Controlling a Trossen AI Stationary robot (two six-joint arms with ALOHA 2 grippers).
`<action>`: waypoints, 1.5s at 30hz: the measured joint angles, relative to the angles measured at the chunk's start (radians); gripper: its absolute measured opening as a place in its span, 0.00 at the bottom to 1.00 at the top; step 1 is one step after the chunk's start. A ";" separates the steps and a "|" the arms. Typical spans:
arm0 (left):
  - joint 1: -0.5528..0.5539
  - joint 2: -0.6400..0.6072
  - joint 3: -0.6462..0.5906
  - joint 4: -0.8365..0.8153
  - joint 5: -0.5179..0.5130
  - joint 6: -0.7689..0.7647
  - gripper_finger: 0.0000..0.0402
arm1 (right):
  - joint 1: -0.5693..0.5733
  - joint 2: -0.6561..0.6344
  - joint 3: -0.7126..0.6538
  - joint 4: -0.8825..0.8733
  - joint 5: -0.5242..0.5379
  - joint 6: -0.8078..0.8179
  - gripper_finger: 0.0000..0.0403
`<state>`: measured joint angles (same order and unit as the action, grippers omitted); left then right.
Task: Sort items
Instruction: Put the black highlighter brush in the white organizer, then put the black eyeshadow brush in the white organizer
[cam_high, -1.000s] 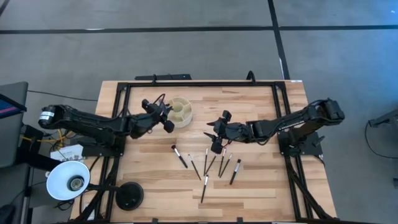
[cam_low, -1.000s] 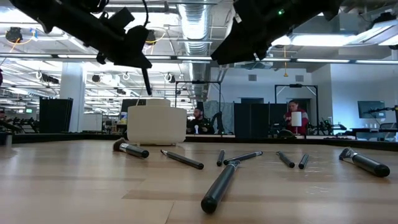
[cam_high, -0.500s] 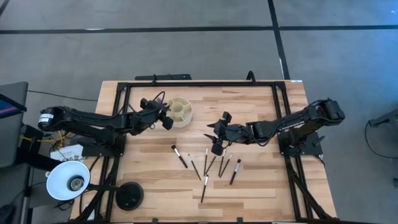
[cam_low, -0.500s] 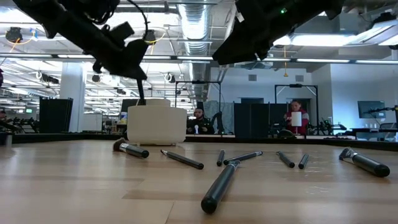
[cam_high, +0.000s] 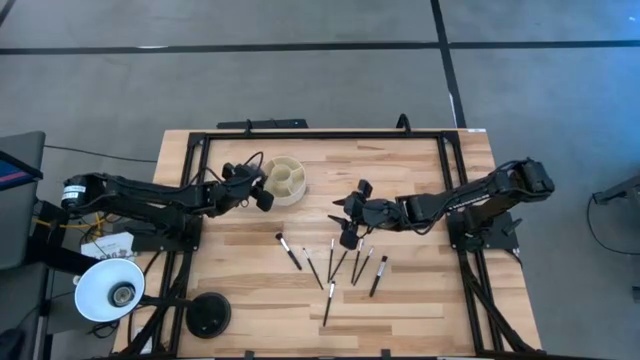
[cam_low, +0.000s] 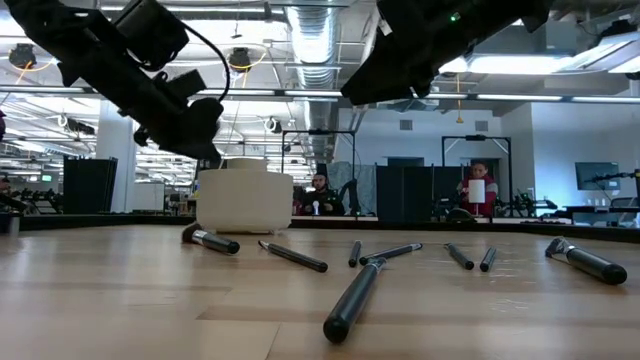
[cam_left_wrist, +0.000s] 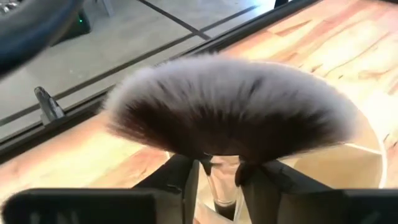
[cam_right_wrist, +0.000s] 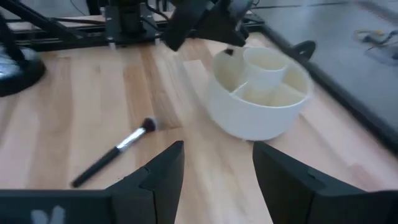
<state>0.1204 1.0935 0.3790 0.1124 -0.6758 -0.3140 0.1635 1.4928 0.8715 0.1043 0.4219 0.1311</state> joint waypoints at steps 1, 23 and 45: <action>0.000 0.000 0.000 0.001 0.000 0.005 0.27 | 0.000 0.000 0.000 0.000 -0.021 0.009 0.45; -0.115 -0.094 0.001 0.030 0.004 0.020 0.46 | 0.084 0.119 0.006 0.121 -0.209 0.081 0.54; -0.349 -0.126 0.001 0.052 -0.012 0.021 0.41 | 0.064 0.674 0.496 -0.253 -0.148 0.246 0.54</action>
<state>-0.2291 0.9676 0.3801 0.1643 -0.6880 -0.2928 0.2276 2.1666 1.3676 -0.1492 0.2743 0.3769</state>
